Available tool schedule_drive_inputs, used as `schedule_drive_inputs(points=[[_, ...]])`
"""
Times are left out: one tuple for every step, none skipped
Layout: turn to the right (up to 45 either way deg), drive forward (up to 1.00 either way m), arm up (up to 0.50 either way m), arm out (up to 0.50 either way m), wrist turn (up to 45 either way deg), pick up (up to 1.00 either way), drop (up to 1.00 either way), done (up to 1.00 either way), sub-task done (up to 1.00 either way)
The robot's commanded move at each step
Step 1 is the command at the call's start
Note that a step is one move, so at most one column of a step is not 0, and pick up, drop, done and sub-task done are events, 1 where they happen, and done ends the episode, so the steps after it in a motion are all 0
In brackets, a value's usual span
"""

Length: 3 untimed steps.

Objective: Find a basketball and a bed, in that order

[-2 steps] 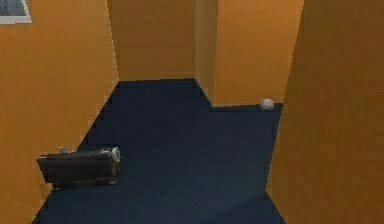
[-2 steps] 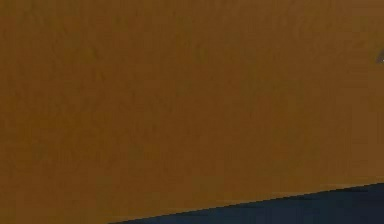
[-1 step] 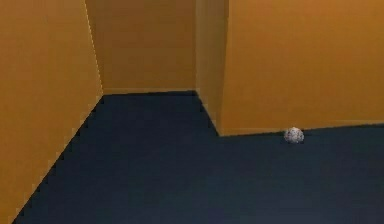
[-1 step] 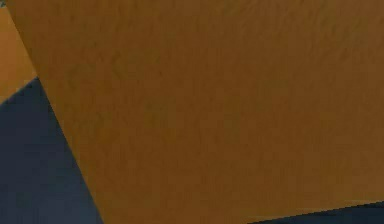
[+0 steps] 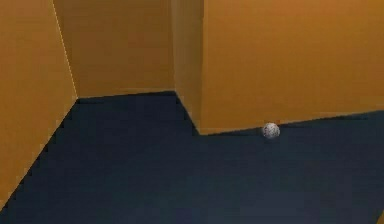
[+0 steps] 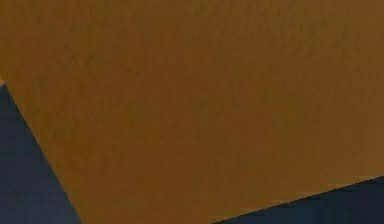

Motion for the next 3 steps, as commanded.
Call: schedule_drive_inputs(points=[[0.0, 0.5, 0.0, 0.0, 0.0, 0.0, 0.0, 0.0, 0.0], [18.0, 0.0, 0.0, 0.0, 0.0, 0.0, 0.0, 0.0, 0.0], [0.0, 0.55, 0.0, 0.0, 0.0, 0.0, 0.0, 0.0, 0.0]])
